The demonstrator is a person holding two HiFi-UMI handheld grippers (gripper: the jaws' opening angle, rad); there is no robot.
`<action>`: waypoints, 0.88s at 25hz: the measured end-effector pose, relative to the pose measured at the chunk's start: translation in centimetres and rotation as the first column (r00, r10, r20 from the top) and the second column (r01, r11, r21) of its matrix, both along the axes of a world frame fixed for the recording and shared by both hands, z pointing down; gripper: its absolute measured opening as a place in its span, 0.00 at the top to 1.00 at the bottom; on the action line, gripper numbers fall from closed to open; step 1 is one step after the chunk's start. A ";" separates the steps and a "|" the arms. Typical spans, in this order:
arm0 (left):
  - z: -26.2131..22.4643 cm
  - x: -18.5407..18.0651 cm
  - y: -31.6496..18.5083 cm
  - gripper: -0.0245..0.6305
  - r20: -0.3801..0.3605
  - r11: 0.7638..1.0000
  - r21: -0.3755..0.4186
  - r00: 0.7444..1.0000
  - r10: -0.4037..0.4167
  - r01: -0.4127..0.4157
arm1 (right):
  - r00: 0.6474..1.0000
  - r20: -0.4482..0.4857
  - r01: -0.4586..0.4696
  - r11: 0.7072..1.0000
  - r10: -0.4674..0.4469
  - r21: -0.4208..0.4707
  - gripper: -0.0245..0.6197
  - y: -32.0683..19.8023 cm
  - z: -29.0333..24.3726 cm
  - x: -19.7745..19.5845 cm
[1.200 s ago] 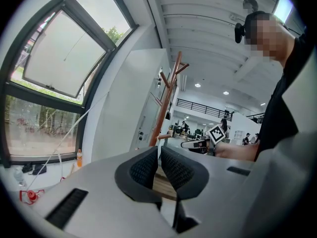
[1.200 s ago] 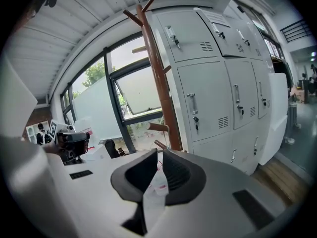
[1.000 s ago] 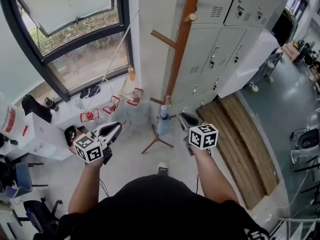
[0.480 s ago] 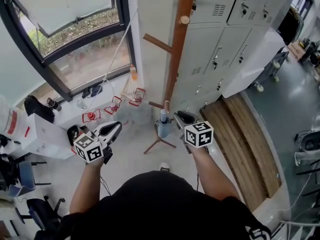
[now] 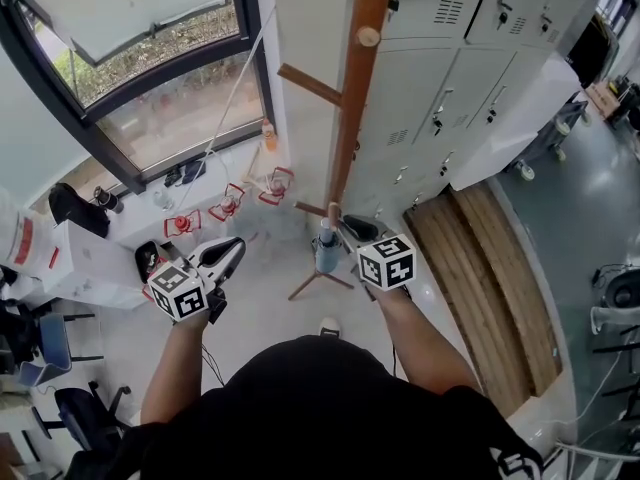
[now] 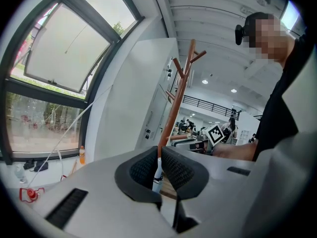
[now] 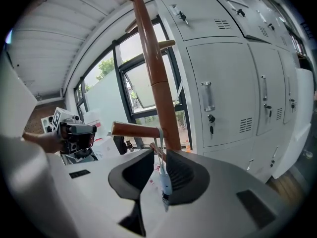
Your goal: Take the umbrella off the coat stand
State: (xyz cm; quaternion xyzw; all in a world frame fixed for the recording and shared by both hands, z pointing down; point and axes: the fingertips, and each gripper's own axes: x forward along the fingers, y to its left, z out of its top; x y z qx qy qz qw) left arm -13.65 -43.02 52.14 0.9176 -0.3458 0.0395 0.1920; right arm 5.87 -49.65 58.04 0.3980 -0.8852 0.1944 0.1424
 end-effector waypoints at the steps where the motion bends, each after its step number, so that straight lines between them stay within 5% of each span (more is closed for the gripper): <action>1: 0.2 0.1 -0.1 0.91 0.001 1.000 -0.003 1.000 -0.002 0.002 | 1.000 -0.001 0.006 1.000 -0.006 0.002 0.82 -0.3 0.1 -0.1; 22: 2.9 0.6 -1.1 0.91 0.003 0.997 -0.049 0.999 -0.053 0.053 | 0.995 0.024 0.099 0.995 -0.099 0.009 0.87 -2.6 1.4 -2.1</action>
